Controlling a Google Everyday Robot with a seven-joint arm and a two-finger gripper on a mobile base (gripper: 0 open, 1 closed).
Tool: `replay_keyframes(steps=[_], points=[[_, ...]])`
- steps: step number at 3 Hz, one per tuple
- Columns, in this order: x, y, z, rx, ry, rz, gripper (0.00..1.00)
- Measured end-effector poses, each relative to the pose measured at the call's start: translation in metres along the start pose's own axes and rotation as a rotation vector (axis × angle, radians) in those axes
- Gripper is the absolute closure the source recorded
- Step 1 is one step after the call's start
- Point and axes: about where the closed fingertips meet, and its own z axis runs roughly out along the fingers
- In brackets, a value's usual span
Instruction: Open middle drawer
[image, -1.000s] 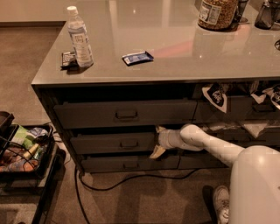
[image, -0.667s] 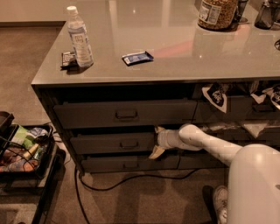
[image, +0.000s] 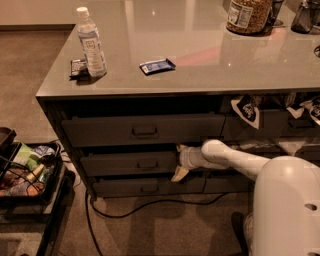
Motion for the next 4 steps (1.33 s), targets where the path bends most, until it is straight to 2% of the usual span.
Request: replay_keyframes(steps=[1, 4], points=[[0.0000, 0.0000, 0.0000, 0.000, 0.000, 0.000, 0.19], [-0.0001, 0.0001, 0.0001, 0.000, 0.000, 0.000, 0.89]])
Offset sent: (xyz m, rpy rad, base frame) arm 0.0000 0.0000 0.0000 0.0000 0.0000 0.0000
